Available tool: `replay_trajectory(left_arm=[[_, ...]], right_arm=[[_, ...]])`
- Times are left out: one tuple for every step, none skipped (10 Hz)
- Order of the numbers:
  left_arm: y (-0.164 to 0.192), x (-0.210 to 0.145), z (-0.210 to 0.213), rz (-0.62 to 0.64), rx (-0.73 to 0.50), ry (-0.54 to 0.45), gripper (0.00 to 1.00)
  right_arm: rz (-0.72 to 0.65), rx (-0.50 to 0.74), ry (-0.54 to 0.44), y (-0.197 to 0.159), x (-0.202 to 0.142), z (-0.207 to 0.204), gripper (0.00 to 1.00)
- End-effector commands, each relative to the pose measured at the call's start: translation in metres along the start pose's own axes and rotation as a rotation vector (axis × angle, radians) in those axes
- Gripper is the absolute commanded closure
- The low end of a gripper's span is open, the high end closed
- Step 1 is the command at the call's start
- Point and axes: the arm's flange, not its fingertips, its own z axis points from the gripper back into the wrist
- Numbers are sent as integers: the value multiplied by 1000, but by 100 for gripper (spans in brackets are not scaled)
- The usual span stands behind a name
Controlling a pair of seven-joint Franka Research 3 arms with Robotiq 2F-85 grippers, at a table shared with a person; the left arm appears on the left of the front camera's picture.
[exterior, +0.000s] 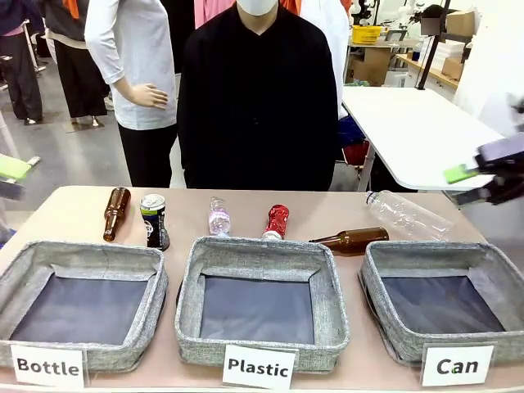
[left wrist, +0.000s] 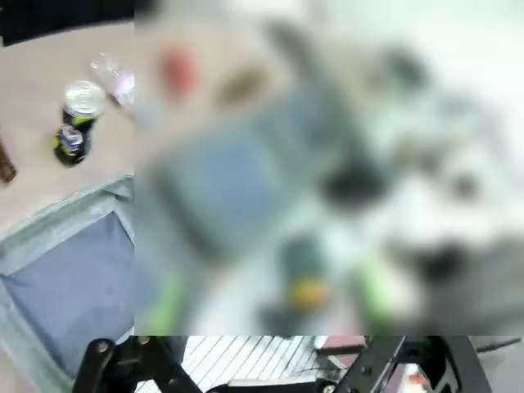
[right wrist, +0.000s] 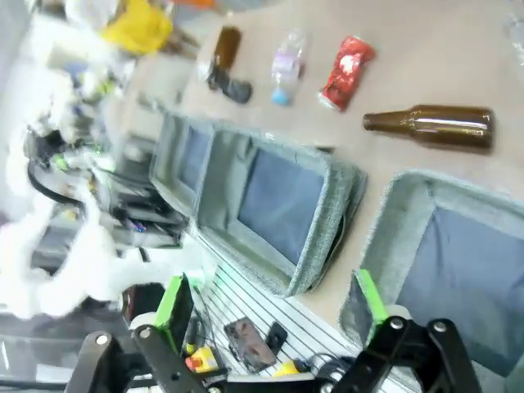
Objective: Sort the can waste into the basket.
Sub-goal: Pick up the can waste from the table and place it in the right Fabric basket.
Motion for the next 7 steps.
replay_trajectory(left_arm=[[44, -15, 27, 162, -50, -206, 0], [68, -26, 37, 224, -86, -287, 0], [81, -33, 42, 284, -119, -356, 0], [93, -44, 47, 324, -133, -427, 0], [101, -51, 46, 354, -140, -480, 0], [104, -59, 44, 396, -136, -519, 0], [110, -69, 47, 421, -131, -553, 0]], right_arm=[[-62, 76, -153, -38, -28, 27, 0], [-122, 96, -214, -59, -39, 45, 0], [-180, 116, -255, -77, -46, 58, 0], [-233, 129, -300, -93, -53, 68, 0], [-271, 136, -349, -109, -58, 76, 0], [-306, 143, -383, -121, -64, 82, 0], [-323, 147, -403, -128, -69, 85, 0]])
